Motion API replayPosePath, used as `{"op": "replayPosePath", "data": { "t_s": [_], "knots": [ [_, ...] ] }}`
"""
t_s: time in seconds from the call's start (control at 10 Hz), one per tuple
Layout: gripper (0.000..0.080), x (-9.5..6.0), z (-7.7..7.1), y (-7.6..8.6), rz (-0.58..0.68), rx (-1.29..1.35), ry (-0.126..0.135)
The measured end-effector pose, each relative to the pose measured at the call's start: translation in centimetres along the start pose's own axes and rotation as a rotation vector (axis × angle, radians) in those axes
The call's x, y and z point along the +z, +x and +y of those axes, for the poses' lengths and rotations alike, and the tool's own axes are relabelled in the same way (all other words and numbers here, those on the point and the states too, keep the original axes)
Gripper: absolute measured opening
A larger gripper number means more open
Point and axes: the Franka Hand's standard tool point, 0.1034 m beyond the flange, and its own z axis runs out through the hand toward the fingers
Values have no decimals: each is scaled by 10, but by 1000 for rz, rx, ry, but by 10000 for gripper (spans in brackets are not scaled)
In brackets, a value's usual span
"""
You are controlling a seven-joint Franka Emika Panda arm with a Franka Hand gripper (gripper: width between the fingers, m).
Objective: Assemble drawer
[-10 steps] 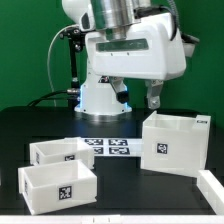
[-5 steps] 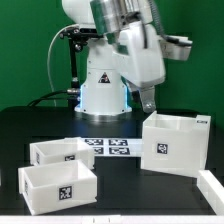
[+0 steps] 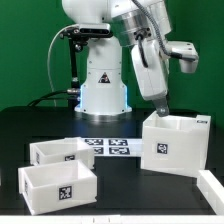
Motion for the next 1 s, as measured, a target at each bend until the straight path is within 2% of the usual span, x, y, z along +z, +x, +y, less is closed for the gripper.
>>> {"op": "replayPosePath", "data": {
  "t_s": [0.2,0.4,0.5,0.6,1.0],
  "knots": [
    [649,3,4,-2,-1,29,-3],
    [649,28,43,-8,16,143,-46],
    [649,39,54,-11,30,164,-68],
    [649,46,58,-14,37,167,-79],
    [649,46,57,-13,36,163,-79]
  ]
}}
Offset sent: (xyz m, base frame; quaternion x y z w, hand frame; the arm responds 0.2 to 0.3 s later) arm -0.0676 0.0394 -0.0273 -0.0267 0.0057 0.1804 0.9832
